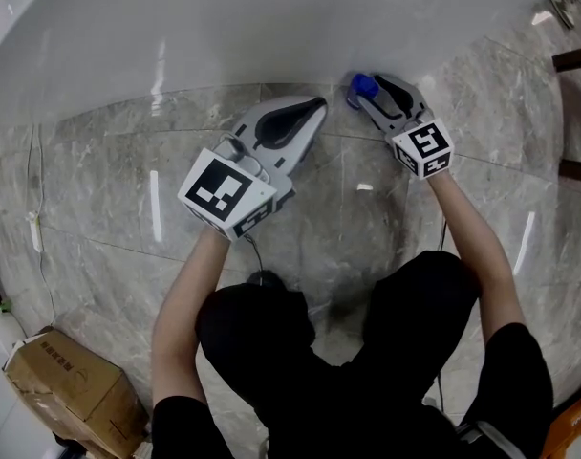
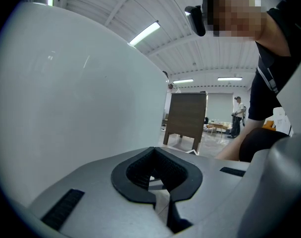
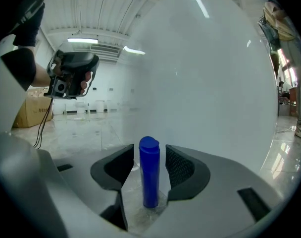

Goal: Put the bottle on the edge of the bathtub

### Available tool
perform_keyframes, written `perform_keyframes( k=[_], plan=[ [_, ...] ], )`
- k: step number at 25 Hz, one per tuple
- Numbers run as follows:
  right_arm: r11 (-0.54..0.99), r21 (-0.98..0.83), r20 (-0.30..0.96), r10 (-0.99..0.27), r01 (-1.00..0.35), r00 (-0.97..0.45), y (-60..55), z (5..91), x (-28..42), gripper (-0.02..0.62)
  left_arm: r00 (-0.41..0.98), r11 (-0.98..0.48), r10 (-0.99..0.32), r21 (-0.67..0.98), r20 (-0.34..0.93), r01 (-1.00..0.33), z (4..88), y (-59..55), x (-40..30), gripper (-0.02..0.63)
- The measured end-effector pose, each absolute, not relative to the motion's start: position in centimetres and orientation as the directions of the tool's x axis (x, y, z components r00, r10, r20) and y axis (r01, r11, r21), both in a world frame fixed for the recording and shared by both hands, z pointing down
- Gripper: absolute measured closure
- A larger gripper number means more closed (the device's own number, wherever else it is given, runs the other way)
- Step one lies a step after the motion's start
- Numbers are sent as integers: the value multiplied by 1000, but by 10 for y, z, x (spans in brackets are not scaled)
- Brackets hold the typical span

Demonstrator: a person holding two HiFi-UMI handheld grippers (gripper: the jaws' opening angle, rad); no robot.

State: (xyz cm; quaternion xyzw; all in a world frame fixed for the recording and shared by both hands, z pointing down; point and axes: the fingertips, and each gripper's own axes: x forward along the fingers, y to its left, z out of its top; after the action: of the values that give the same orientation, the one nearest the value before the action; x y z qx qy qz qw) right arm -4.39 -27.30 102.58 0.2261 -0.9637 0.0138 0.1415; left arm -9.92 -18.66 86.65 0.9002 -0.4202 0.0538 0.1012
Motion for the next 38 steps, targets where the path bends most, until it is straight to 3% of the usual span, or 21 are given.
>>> perform_keyframes(
  k=[7, 17, 24, 30, 38],
  plan=[
    [901, 37, 258, -427, -433, -866, -259, 957, -33, 417, 644, -629, -744, 141, 178, -765, 830, -195, -95, 597],
    [918, 14, 275, -384, -396, -881, -213, 786, -33, 528, 589, -572, -775, 140, 230, -808, 693, -175, -84, 597],
    [897, -58, 276, -408, -439, -870, -171, 604, -11, 580, 556, -538, -808, 141, 195, -831, 542, -143, -61, 597],
    [908, -58, 161, -403, -416, -901, -142, 429, -3, 581, 517, -498, -834, 136, 196, -856, 397, -121, -52, 597],
    [903, -102, 179, -397, -418, -900, -128, 247, 37, 583, 469, -450, -867, 144, 166, -882, 223, -106, -30, 597]
  ],
)
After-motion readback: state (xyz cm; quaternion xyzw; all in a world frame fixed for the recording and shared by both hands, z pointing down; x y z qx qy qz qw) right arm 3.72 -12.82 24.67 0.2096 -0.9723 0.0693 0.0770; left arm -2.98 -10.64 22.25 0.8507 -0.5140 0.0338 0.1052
